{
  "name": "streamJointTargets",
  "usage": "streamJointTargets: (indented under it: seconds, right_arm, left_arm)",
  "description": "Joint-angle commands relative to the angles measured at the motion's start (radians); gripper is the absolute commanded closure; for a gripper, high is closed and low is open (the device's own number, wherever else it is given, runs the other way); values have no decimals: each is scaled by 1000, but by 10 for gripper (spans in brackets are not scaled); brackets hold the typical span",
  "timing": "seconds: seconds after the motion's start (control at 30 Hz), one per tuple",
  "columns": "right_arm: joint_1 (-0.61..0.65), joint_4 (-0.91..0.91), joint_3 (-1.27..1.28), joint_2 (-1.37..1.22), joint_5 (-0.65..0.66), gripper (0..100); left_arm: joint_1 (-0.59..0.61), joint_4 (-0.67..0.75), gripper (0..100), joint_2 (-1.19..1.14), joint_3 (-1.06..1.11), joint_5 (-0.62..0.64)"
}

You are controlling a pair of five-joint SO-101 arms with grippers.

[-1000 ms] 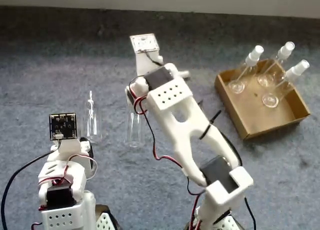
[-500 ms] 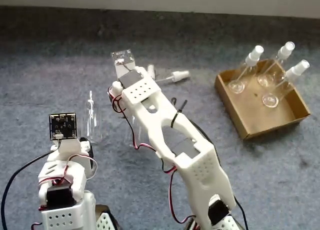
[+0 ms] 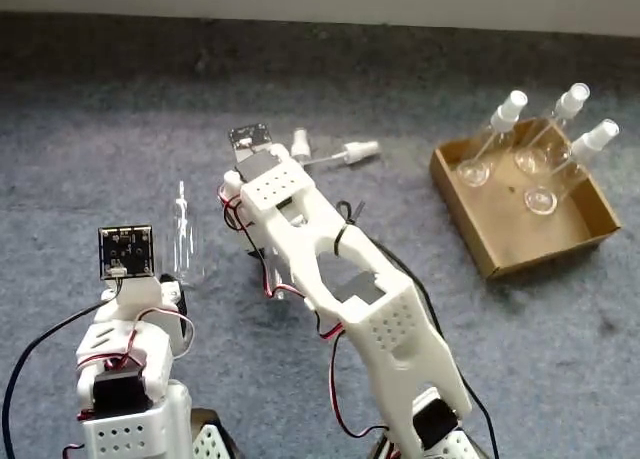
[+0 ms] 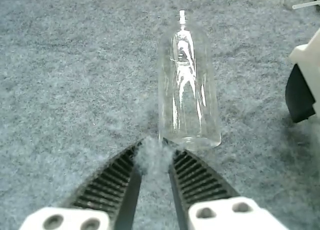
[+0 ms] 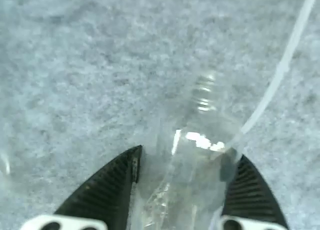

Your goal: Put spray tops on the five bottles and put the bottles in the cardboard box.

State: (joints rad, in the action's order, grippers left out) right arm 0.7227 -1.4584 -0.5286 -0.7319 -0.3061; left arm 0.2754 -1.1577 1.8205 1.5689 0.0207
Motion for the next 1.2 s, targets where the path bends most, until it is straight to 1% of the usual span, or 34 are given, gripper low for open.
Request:
streamJointTargets:
  seconds: [0.0, 0.07, 0.2, 0.33, 0.63, 0.87, 1.0, 1.07, 1.17]
  right_arm:
    - [4, -28, -58, 42, -2, 874]
    - [7, -51, -58, 67, 32, 893]
    - [2, -116, -58, 154, 158, 903]
    - [-24, -183, -58, 268, 218, 903]
    - [-134, -297, -58, 484, 222, 903]
    - [-137, -308, -42, 702, 222, 903]
    - [-139, -308, 50, 808, 229, 903]
    - [-139, -308, 125, 858, 288, 903]
    - [-139, -308, 239, 940, 416, 903]
  left_arm:
    - [5, 3, 995, 8, -2, -6]
    - [5, 3, 995, 8, -2, -6]
    - [5, 3, 995, 8, -2, -6]
    - [5, 3, 995, 8, -2, -6]
    - [5, 3, 995, 8, -2, -6]
    - [5, 3, 995, 8, -1, -6]
    - [5, 3, 995, 8, -1, -6]
    - [5, 3, 995, 8, -1, -6]
    - [5, 3, 995, 8, -1, -6]
